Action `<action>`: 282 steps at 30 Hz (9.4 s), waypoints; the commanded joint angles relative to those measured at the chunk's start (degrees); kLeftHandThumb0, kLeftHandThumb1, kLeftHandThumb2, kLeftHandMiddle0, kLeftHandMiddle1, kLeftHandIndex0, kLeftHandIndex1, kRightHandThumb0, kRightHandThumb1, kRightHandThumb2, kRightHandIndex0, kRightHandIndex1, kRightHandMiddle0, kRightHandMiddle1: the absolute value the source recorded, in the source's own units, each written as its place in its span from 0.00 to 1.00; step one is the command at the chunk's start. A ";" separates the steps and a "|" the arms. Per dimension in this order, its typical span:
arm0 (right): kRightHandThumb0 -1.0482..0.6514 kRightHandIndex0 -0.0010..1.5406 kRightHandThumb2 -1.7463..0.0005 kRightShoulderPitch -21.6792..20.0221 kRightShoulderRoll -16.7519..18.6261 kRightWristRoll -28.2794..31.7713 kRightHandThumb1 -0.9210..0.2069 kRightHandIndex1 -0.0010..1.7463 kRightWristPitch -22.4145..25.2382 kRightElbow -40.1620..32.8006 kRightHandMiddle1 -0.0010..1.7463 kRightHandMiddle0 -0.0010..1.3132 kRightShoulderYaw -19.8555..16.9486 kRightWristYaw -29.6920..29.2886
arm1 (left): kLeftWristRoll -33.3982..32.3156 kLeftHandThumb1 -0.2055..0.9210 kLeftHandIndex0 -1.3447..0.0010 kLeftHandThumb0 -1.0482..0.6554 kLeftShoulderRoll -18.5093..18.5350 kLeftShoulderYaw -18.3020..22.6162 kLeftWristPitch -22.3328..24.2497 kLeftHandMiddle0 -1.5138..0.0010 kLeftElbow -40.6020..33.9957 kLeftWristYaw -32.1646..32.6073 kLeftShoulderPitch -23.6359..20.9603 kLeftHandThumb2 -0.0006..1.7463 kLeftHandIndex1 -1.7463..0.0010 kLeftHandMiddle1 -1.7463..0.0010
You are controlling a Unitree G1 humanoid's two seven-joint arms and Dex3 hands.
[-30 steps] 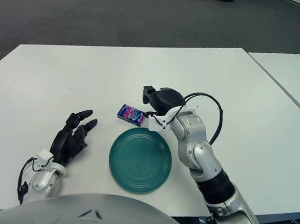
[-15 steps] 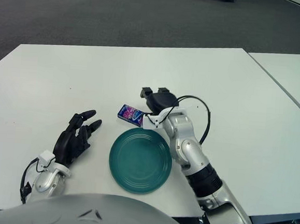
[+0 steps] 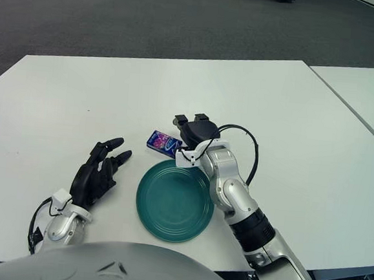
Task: Put the gum into the plate.
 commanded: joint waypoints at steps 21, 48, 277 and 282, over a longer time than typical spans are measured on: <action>0.12 0.17 0.58 -3.61 5.91 -6.80 0.00 0.03 3.16 1.83 0.18 0.00 3.47 7.51 | 2.21 1.00 0.93 0.14 -2.89 -1.19 1.17 0.71 2.00 3.49 0.35 0.51 0.44 0.68; 0.11 0.21 0.61 -4.43 7.52 -6.69 0.00 0.03 6.16 2.86 0.21 0.00 3.55 10.01 | 5.48 1.00 0.97 0.16 -4.90 -2.38 -1.80 0.76 3.34 8.99 1.54 0.50 0.44 0.71; 0.05 0.15 0.56 -2.32 8.95 -13.98 0.00 0.00 10.32 6.61 0.04 0.00 5.99 14.82 | 9.28 1.00 0.85 0.08 -12.73 -14.89 -18.10 0.77 10.23 34.90 1.86 0.50 0.33 0.91; 0.06 0.12 0.56 -2.28 9.07 -14.89 0.00 0.00 10.46 6.53 0.03 0.00 6.57 15.59 | 9.59 1.00 0.85 0.08 -12.62 -14.75 -18.59 0.77 10.70 35.47 1.63 0.50 0.33 0.91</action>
